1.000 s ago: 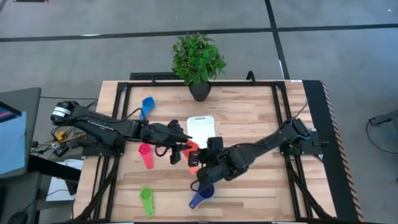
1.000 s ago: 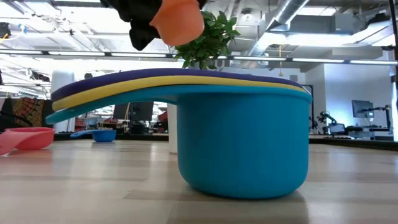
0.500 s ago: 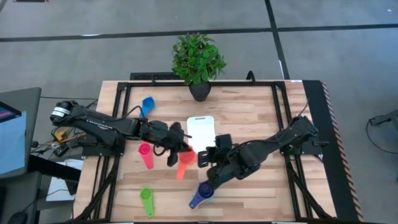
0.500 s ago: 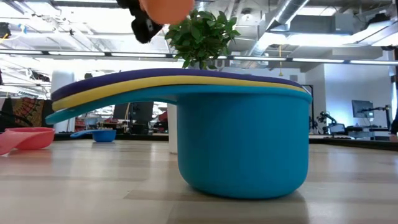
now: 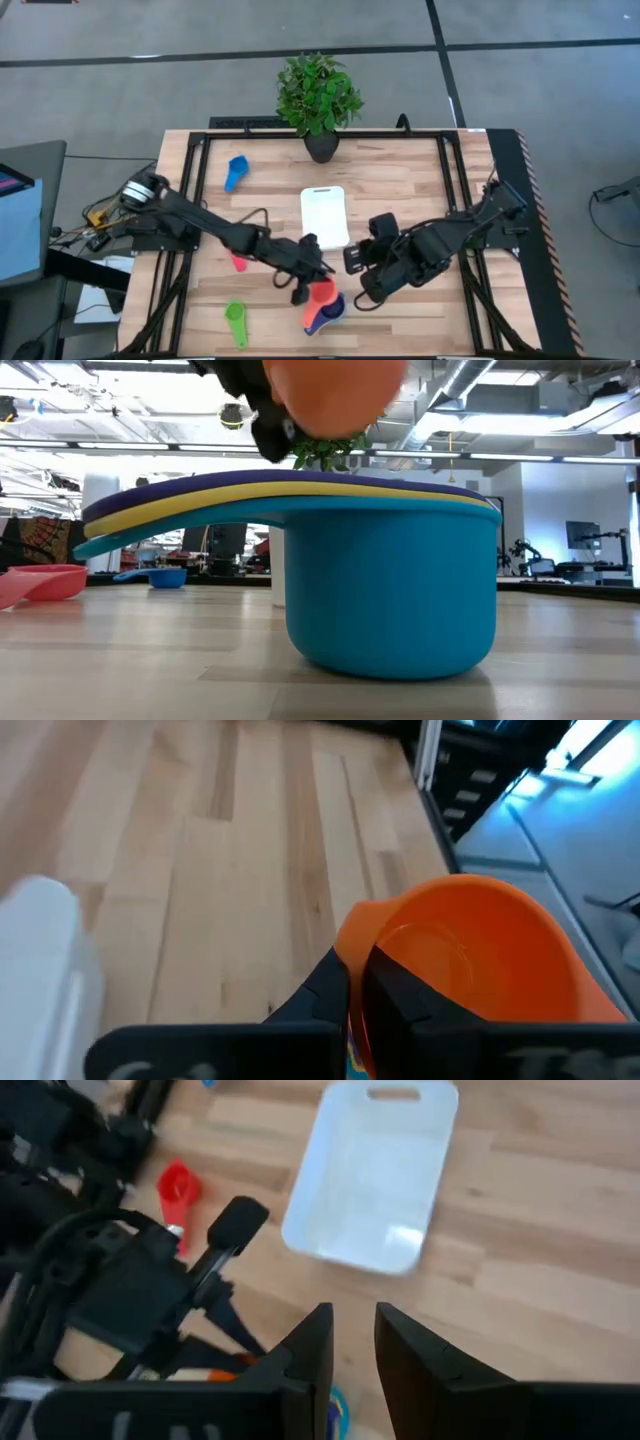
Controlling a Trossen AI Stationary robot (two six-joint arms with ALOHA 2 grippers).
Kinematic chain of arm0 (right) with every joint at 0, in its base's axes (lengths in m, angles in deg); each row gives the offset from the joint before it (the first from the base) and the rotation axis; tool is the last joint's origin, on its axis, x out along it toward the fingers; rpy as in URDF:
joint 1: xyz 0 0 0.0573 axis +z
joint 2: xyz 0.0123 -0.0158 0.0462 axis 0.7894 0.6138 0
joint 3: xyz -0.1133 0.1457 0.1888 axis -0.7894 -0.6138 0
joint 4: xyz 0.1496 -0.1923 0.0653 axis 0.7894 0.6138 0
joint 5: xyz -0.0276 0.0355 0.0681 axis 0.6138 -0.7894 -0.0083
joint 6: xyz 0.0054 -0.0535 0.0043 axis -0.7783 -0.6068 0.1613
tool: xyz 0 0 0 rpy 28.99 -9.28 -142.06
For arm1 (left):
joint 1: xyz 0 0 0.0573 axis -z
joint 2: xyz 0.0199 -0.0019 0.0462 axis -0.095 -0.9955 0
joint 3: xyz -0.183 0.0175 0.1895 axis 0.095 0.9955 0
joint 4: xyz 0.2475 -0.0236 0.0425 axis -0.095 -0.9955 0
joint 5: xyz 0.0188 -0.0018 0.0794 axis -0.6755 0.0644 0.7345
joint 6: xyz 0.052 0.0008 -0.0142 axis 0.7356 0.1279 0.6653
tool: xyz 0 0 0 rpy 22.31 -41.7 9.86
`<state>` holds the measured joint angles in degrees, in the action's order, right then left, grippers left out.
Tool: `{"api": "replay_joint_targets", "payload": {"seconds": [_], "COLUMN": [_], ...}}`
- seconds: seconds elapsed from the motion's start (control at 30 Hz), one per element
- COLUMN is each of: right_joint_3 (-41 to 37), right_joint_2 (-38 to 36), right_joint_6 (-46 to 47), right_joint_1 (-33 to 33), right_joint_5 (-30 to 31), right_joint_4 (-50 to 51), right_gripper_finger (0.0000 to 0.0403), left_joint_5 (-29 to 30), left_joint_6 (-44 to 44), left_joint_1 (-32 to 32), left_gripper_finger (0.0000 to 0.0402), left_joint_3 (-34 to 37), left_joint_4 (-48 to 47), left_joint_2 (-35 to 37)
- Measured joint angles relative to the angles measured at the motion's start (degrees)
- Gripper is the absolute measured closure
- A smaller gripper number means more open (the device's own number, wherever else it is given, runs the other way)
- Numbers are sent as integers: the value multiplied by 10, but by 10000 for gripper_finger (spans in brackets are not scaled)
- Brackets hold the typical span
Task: Nest measuring cups in basket
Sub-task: Stack the orange measuring cup on top of the violet measuring cup, then stack the blue measuring cup on top of the orange measuring cup
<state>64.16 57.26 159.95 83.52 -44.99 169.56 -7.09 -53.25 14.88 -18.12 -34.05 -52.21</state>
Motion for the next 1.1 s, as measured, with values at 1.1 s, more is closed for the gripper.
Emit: {"api": "replay_joint_targets", "payload": {"seconds": [1.1], "right_joint_3": [0], "right_joint_2": [5], "right_joint_6": [180], "right_joint_1": [120], "right_joint_5": [-28], "right_joint_4": [54], "right_gripper_finger": [300], "left_joint_5": [-66], "left_joint_6": [58], "left_joint_1": [8], "left_gripper_finger": [308], "left_joint_3": [-43], "left_joint_4": [-9], "left_joint_2": [-80]}}
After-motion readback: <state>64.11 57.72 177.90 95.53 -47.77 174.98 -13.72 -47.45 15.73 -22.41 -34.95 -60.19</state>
